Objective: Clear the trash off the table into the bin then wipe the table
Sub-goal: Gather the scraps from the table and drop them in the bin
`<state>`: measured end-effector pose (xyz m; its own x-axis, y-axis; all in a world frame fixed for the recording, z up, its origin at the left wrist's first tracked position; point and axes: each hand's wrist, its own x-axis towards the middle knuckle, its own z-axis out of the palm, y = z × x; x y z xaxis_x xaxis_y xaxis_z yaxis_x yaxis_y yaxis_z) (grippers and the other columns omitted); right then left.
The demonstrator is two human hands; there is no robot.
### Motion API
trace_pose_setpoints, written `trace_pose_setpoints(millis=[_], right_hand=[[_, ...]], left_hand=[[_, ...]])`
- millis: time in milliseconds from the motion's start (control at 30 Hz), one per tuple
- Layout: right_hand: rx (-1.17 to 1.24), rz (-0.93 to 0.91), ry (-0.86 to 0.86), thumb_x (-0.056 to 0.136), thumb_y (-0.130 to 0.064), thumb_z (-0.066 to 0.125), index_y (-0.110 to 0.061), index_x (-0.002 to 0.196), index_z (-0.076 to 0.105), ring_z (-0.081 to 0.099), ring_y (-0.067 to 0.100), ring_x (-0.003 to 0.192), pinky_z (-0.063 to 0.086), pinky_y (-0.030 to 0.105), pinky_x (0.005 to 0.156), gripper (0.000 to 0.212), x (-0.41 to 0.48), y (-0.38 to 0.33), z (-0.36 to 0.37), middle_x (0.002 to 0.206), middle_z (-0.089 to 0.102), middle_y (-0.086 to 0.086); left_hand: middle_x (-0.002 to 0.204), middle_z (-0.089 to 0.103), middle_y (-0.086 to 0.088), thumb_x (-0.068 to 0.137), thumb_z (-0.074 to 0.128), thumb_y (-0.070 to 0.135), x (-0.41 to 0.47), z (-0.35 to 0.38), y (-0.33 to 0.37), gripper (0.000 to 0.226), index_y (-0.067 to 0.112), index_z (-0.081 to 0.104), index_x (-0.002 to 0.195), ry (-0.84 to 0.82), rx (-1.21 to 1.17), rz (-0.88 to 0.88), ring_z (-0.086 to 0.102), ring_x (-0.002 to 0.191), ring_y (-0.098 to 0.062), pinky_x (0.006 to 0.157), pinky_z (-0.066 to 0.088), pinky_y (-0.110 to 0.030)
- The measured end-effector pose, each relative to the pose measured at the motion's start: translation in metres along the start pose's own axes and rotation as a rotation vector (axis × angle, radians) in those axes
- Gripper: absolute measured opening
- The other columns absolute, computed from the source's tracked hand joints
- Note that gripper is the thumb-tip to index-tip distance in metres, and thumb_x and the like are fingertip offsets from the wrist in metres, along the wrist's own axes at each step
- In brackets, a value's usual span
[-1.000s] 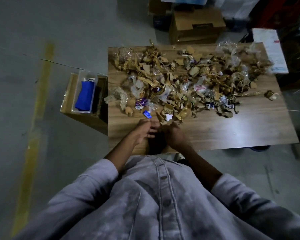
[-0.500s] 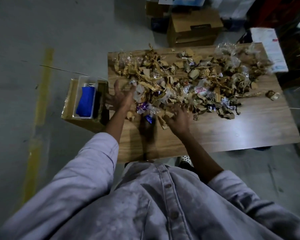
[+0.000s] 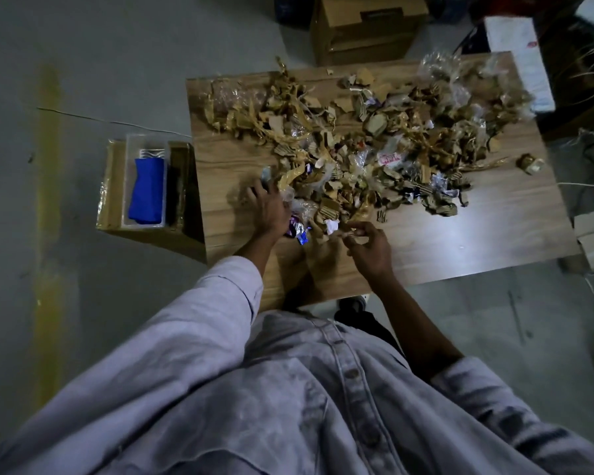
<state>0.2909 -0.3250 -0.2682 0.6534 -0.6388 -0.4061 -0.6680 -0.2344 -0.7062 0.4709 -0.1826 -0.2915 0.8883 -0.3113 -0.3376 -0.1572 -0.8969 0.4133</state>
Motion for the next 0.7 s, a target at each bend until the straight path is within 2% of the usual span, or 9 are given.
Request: trace_pose_setpoints(millis=[33,100,167,233,300,400,500,567,700], right_hand=[[0.031,0.027,-0.024,0.086,-0.044,0.071,-0.037,0.114,0.067,0.070,0.025,0.087,0.059,0.038,0.071,0.029,-0.001,-0.003,0.000,0.113,0.064,0.001],[0.145,0.112,-0.099,0.095,-0.023,0.067,-0.022,0.119,0.067,0.068,0.020,0.081,0.051,0.026,0.057,0.024,-0.001,-0.004,0.003,0.108,0.068,0.006],[0.287,0.231,-0.189,0.100,-0.016,0.061,-0.014,0.123,0.063,0.064,0.017,0.075,0.048,0.022,0.051,0.023,-0.003,-0.009,0.008,0.102,0.068,0.010],[0.421,0.360,-0.251,0.101,-0.026,0.062,-0.014,0.123,0.059,0.065,0.021,0.080,0.054,0.029,0.057,0.025,-0.005,-0.014,0.018,0.098,0.066,0.009],[0.540,0.468,-0.299,0.100,-0.041,0.059,-0.015,0.124,0.056,0.067,0.028,0.090,0.058,0.038,0.063,0.036,-0.005,-0.018,0.029,0.100,0.066,0.009],[0.678,0.537,-0.375,0.099,-0.057,0.050,-0.019,0.133,0.056,0.069,0.033,0.104,0.060,0.044,0.069,0.052,-0.007,-0.034,0.044,0.115,0.071,0.012],[0.724,0.582,-0.356,0.094,-0.059,0.053,-0.017,0.129,0.064,0.068,0.036,0.110,0.061,0.049,0.078,0.055,-0.003,-0.047,0.059,0.123,0.069,0.018],[0.723,0.606,-0.307,0.091,-0.058,0.057,-0.015,0.126,0.065,0.068,0.037,0.109,0.060,0.051,0.084,0.056,0.001,-0.048,0.063,0.121,0.070,0.020],[0.838,0.526,-0.282,0.099,-0.043,0.053,-0.009,0.125,0.066,0.070,0.032,0.104,0.059,0.040,0.079,0.045,0.007,-0.059,0.041,0.117,0.071,0.018]], left_hand=[[0.157,0.025,-0.028,0.097,0.062,0.031,0.001,0.002,-0.003,0.070,0.001,0.030,0.152,-0.034,-0.009,0.018,0.020,0.146,-0.044,0.122,0.015,-0.051],[0.158,0.026,-0.028,0.097,0.063,0.028,0.009,0.011,-0.014,0.069,-0.001,0.032,0.151,-0.084,-0.124,-0.015,0.023,0.146,-0.043,0.120,0.027,-0.051],[0.151,0.042,-0.022,0.096,0.064,0.024,0.010,0.011,-0.019,0.061,0.002,0.038,0.148,-0.127,-0.315,-0.067,0.041,0.139,-0.038,0.110,0.042,-0.048],[0.137,0.057,-0.014,0.096,0.064,0.013,-0.003,0.004,-0.018,0.050,0.002,0.046,0.141,-0.172,-0.482,-0.090,0.054,0.126,-0.028,0.103,0.048,-0.042],[0.131,0.063,-0.013,0.094,0.065,0.005,-0.018,0.004,-0.015,0.043,0.002,0.054,0.135,-0.193,-0.572,-0.099,0.059,0.121,-0.026,0.099,0.048,-0.033],[0.125,0.065,-0.009,0.095,0.063,0.005,-0.047,0.007,-0.003,0.038,0.006,0.057,0.132,-0.266,-0.694,-0.099,0.062,0.114,-0.023,0.088,0.045,-0.024],[0.122,0.064,-0.005,0.097,0.056,0.014,-0.077,0.014,0.014,0.037,0.016,0.052,0.134,-0.465,-0.753,-0.145,0.060,0.110,-0.021,0.092,0.050,-0.033],[0.120,0.065,-0.009,0.089,0.054,0.025,-0.085,0.017,0.022,0.042,0.018,0.051,0.130,-0.496,-0.712,-0.125,0.061,0.110,-0.026,0.095,0.053,-0.044],[0.118,0.065,-0.016,0.091,0.048,0.001,-0.076,-0.003,0.041,0.047,0.014,0.051,0.136,-0.537,-0.741,-0.046,0.062,0.109,-0.032,0.086,0.057,-0.045]])
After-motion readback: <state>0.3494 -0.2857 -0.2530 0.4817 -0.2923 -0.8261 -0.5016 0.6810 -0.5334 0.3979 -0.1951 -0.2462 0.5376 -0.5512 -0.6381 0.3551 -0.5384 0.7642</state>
